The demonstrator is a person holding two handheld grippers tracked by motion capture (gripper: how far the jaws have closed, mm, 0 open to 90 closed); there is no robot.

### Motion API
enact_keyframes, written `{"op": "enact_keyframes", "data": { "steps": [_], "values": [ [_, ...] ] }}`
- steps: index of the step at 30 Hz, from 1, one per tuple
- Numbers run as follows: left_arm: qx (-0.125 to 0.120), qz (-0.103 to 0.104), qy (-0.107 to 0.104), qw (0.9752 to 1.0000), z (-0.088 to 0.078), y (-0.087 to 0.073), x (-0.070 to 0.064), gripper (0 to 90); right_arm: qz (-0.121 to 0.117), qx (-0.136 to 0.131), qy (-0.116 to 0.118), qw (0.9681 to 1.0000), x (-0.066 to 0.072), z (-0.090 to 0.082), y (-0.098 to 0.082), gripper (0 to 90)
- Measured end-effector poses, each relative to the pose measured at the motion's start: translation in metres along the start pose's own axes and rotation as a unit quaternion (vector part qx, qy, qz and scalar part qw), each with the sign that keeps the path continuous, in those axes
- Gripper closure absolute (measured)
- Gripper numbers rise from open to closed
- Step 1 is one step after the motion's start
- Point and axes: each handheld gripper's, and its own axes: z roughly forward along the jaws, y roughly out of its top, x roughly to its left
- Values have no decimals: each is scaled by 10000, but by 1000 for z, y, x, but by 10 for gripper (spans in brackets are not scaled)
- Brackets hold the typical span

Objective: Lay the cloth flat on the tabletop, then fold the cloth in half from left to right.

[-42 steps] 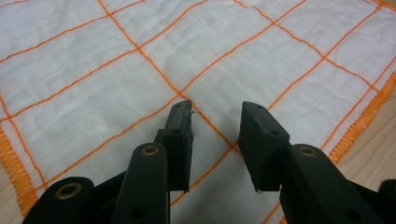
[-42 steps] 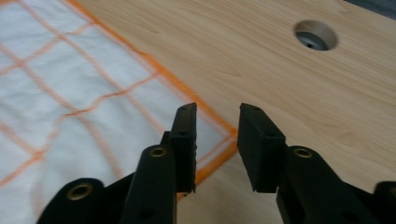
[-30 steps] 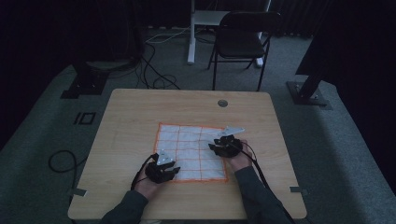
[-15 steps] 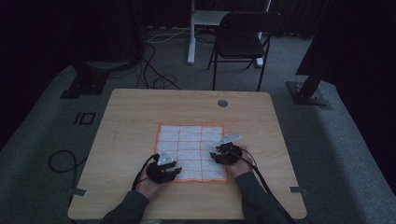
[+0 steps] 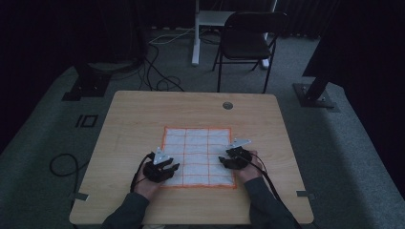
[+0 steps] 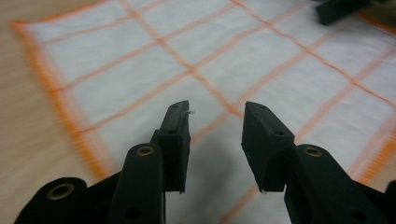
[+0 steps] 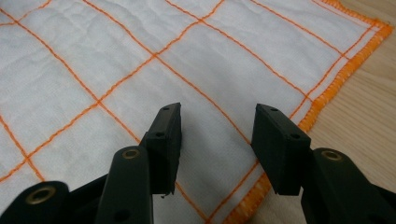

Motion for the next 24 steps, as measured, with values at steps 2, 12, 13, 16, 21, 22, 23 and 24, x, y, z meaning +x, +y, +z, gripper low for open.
{"op": "enact_keyframes", "data": {
  "steps": [2,12,13,16,21,22,23,24],
  "values": [
    [-22,-82,139,9999,-2,1,6,624,51,7,-10,10000,0,-1,-1,525],
    [26,-504,572,9971,0,-5,28,607,121,-29,-5,9999,0,-4,-6,520],
    [37,-527,595,9968,1,-5,28,604,121,-31,-5,9999,0,-4,-6,519],
    [79,-575,631,9963,4,-7,31,590,130,-42,2,9999,0,-4,-6,518],
    [81,-692,678,9953,6,-8,34,566,134,-53,-8,9999,1,-4,-6,517],
    [69,-737,718,9947,6,-8,36,566,136,-53,-8,9999,1,-4,-6,516],
    [69,-737,718,9947,6,-8,36,543,136,-53,-8,9999,1,-4,-6,516],
    [66,-756,735,9944,7,-8,37,543,140,-55,-8,9999,1,-4,-6,516]
  ]
}}
